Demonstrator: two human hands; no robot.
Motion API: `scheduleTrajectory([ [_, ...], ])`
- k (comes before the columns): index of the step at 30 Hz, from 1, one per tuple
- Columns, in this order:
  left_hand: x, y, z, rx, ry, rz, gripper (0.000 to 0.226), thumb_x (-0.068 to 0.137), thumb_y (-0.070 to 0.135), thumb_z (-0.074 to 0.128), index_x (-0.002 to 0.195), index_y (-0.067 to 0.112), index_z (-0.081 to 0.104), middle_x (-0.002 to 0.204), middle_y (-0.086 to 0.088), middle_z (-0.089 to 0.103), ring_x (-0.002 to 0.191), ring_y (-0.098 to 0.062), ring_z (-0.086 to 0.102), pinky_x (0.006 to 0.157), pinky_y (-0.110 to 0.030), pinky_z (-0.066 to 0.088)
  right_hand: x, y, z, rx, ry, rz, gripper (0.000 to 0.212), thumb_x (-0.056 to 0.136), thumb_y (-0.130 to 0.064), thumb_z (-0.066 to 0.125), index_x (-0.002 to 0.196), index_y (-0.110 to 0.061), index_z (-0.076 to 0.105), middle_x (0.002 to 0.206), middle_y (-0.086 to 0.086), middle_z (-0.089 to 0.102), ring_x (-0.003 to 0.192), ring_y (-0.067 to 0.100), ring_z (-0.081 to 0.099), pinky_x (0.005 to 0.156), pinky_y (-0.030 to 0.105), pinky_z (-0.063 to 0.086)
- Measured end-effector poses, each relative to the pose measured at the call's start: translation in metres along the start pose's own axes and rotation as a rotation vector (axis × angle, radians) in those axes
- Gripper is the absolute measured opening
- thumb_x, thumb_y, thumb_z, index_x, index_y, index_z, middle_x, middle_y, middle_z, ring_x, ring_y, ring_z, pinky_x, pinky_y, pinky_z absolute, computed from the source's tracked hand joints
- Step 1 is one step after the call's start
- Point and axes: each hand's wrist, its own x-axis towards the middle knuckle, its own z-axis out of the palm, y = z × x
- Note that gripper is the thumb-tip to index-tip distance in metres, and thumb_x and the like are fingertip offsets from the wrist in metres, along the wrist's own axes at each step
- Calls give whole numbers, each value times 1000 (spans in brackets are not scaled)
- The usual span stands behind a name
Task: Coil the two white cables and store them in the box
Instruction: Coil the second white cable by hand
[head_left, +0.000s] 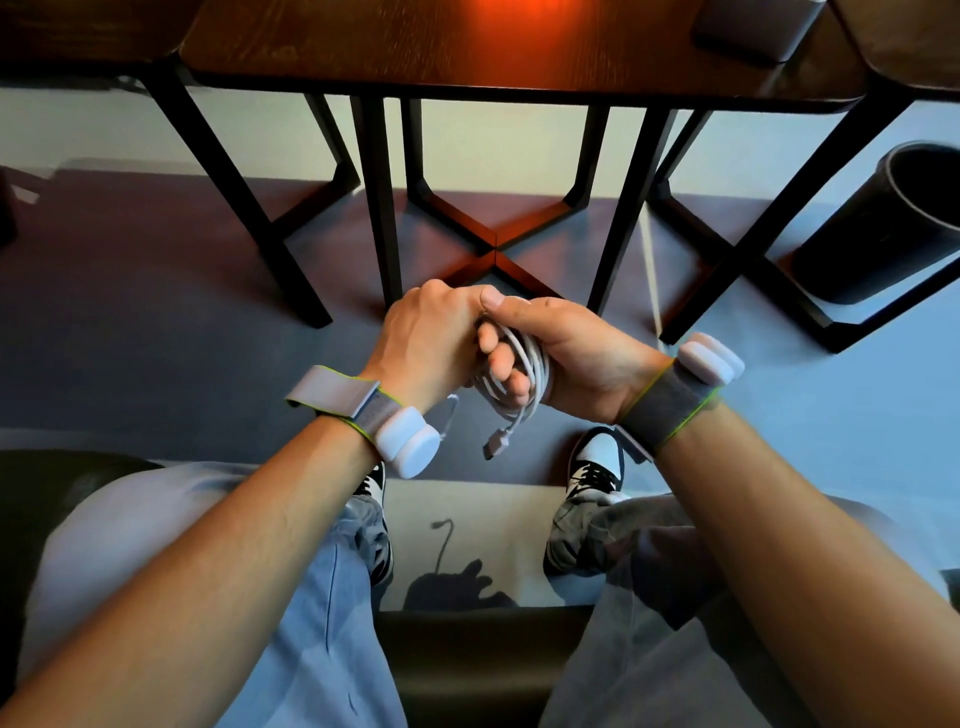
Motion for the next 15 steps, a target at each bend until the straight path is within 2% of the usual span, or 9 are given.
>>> scheduleTrajectory([
  [2,-2,1,-2,-45,11,59,17,79,23,53,94,27,61,69,-15,64,73,-47,63,60,-40,50,-2,-2,0,12,-78,33,53,97,-48,45,77,-6,69,61,9,68,42,16,56,47,25,46],
  [4,-4,3,-3,-117,31,90,23,77,27,52,98,28,62,67,-17,64,70,-47,62,61,-46,54,-2,-5,-1,67,-157,88,66,95,-57,39,80,-2,72,65,13,70,45,20,58,51,28,47],
  [6,-5,3,-1,-189,62,91,22,79,24,52,98,23,63,64,-18,63,66,-48,60,59,-50,53,-1,-5,-3,114,-191,101,69,98,-55,33,81,-1,72,65,13,70,45,20,59,52,28,47],
  [8,-4,3,3,-240,81,67,18,79,19,48,89,17,63,61,-18,62,63,-47,59,58,-49,52,0,-3,-2,137,-187,95,64,102,-49,31,78,-4,69,56,7,64,41,16,53,47,25,44],
  [12,1,-1,10,-335,15,-36,19,76,17,41,78,17,60,64,-12,62,69,-39,60,62,-44,49,2,-1,5,180,-172,109,50,103,-45,31,71,-14,54,41,-8,37,33,5,29,38,20,26],
  [14,4,-3,17,-394,-73,-75,14,78,14,46,74,15,60,64,-4,61,70,-22,59,67,-32,49,2,-1,6,150,-159,109,46,103,-44,34,70,-17,52,40,-11,33,33,3,27,38,20,20],
  [15,5,-4,20,-455,-107,-103,13,78,12,50,68,17,57,61,1,57,69,-20,55,64,-22,46,1,-2,6,138,-155,109,45,102,-43,35,70,-17,53,40,-11,34,33,3,28,38,20,19],
])
